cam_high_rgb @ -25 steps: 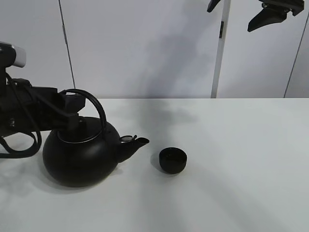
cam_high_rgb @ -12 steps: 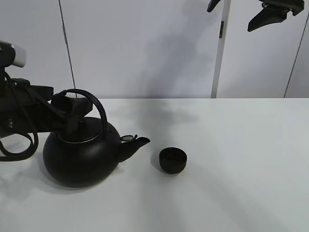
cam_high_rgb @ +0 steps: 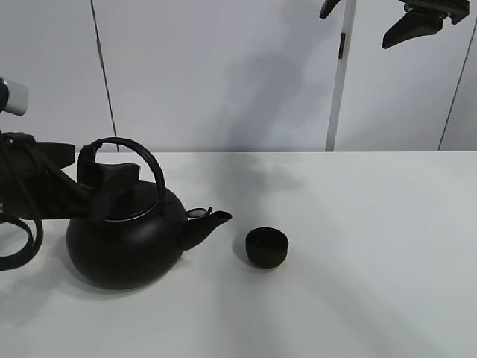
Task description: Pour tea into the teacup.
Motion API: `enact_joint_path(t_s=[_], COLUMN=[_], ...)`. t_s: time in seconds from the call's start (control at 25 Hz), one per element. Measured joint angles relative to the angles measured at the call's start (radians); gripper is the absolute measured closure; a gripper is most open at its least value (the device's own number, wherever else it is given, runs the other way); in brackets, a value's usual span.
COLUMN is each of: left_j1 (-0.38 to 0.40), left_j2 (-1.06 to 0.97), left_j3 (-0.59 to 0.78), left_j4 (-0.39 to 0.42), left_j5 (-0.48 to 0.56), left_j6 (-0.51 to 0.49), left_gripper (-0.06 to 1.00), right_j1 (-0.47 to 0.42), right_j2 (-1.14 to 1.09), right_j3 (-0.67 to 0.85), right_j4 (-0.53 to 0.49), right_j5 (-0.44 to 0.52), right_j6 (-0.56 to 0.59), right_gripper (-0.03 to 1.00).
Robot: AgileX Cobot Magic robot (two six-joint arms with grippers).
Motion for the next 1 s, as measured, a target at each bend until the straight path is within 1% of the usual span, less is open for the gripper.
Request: enact_joint_path(t_s=[0.4, 0.64, 0.88, 1.0], left_j1=[0.000, 0.000, 0.000, 0.000], left_j2=[-0.067, -0.077, -0.201, -0.279], left_j3=[0.011, 0.064, 0.092, 0.092], left_j4=[0.000, -0.001, 0.000, 0.000], left_j5=[-0.007, -0.007, -0.005, 0.036], left_j6=[0.000, -0.054, -0.072, -0.091], left_gripper=[0.27, 0.27, 0.27, 0.26], right_j1=[0.000, 0.000, 0.000, 0.000], right_j2=[0.000, 0.000, 0.000, 0.000], right_j3=[0.000, 0.000, 0.000, 0.000], right_j4=[0.000, 0.000, 0.000, 0.000], right_j5=[0.000, 0.000, 0.000, 0.000], right_j6=[0.000, 0.000, 0.000, 0.000], right_gripper=[0.34, 0.34, 0.34, 0.34])
